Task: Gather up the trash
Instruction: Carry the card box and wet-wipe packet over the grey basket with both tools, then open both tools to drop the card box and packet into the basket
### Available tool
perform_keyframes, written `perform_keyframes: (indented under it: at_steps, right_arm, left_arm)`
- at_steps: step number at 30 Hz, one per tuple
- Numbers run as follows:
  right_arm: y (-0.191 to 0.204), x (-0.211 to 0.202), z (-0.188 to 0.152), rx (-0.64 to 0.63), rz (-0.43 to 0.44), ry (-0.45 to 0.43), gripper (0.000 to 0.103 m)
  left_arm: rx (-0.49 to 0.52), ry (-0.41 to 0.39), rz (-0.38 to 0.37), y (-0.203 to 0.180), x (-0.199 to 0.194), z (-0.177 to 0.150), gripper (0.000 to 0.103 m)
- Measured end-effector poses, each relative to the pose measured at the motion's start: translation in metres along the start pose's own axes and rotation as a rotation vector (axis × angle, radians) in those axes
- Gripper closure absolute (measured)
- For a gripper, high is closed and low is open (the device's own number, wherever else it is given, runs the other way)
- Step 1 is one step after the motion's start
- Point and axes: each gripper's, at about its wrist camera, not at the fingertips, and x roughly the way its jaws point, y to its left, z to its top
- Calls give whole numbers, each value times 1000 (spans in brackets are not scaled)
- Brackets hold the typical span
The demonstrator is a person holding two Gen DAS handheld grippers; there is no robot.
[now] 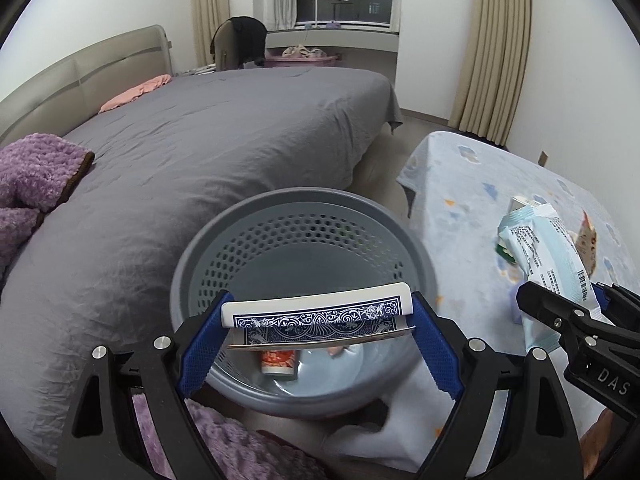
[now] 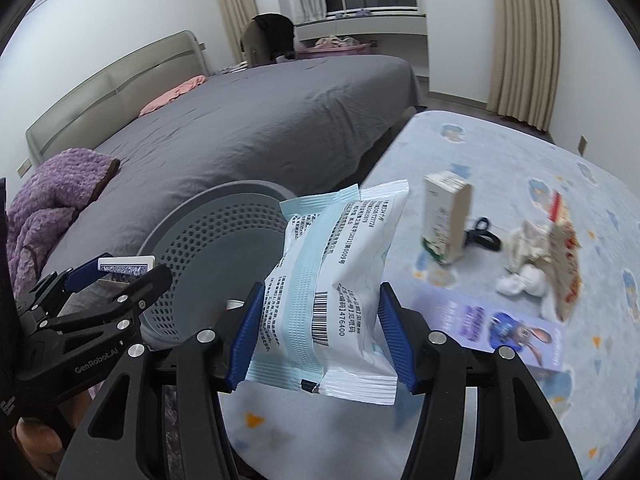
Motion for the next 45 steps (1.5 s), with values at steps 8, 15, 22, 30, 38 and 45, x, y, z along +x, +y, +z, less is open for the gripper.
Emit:
perform_keyframes:
  at_steps: [8,15,22,30,38,45]
  right_arm:
    - [32,32,15,-54,54,33,48]
    - [49,57,27,-70,84,51,48]
    - [55,73,30,-81,95,68,48]
    - [60,76,32,-88,94,58,28]
    - [59,74,30,-82,89,54,28]
    - [58,70,28,-79,88,50,28]
  left_arm:
    - [-2,1,22,33,22,13,18]
    - [-7,11,27,49,40,21,18]
    - [-40,38,34,64,53,19,17]
    - [-51,54,48,72,58,16,10]
    - [-58,62,51,74,54,12,10]
    - [-62,62,54,75,51,12,9]
